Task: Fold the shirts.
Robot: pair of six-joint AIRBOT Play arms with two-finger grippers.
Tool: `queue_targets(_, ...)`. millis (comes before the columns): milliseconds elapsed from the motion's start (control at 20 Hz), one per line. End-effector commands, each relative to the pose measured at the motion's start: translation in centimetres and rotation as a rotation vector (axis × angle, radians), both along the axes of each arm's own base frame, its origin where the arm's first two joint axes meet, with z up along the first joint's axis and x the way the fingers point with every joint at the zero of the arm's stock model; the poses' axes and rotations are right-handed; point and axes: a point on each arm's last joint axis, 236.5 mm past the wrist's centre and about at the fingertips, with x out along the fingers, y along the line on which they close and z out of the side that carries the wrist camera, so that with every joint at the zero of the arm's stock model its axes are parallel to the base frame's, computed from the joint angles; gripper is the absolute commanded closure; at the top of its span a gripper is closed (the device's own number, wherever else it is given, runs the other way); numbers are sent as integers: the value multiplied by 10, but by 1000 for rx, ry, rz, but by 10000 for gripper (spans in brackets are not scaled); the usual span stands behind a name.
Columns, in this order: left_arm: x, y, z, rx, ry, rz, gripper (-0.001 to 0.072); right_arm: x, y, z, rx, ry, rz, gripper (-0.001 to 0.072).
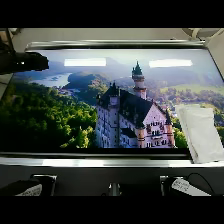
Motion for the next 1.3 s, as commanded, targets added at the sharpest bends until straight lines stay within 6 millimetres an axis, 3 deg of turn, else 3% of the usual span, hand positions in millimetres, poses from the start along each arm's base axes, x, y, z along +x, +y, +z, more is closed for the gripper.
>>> queue_targets(0,10,35,-61,133,195,165,486,77,136,5,60,30,297,103)
queue_targets(50,-8,30,-101,115,372,171,181,77,174,-36,138,172,371,102)
queue_targets(100,-35,24,-137,119,563,149,90,67,209,-79,234,333,433,103)
queue_targets(200,-64,16,-170,133,704,88,92,42,256,-131,364,564,531,110)
queue_targets(300,-62,11,-163,103,608,97,91,33,281,-150,379,634,579,119)
queue_targets(450,-64,9,-159,77,576,102,91,34,285,-162,377,641,544,99)
queue_targets(1250,-62,14,-165,79,590,113,91,35,285,-162,385,632,521,103)
